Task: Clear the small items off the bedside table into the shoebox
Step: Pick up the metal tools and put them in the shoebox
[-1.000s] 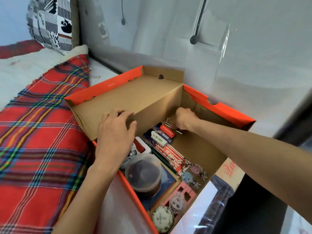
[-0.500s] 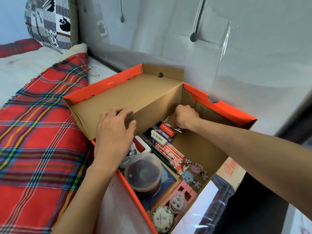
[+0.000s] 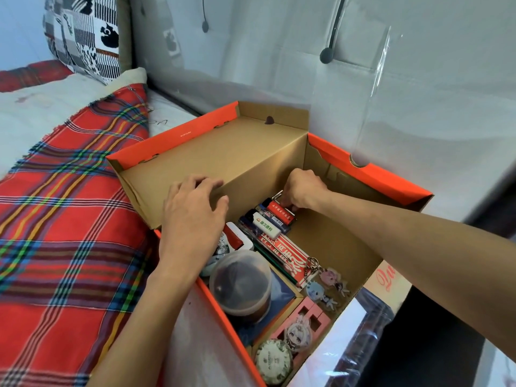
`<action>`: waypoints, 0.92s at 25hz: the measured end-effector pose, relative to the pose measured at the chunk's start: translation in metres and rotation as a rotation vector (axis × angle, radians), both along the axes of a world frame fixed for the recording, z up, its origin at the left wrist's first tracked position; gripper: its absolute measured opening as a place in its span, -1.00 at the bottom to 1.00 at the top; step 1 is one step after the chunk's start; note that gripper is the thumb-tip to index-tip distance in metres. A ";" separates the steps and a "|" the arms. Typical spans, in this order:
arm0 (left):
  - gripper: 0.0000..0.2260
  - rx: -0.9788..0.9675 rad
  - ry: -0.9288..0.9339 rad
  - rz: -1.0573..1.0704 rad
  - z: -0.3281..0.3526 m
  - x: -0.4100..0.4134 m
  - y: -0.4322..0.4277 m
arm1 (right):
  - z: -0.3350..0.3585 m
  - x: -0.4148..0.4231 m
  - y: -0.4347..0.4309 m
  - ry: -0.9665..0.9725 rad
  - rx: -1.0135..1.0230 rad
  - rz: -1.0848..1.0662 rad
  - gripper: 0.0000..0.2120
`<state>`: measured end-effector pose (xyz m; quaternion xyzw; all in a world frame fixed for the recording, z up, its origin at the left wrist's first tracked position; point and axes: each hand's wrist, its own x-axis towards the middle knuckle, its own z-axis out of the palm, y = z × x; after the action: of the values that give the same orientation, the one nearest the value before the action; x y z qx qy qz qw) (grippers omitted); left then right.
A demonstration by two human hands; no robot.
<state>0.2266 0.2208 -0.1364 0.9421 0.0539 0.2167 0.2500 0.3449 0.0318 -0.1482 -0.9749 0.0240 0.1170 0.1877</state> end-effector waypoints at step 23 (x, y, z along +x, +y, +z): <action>-0.69 0.007 0.001 0.000 0.000 0.000 0.000 | 0.003 -0.002 -0.009 -0.074 -0.252 0.117 -0.65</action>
<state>0.2261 0.2204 -0.1369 0.9431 0.0532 0.2164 0.2469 0.3428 0.0230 -0.1450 -0.9941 -0.0251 0.0879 0.0576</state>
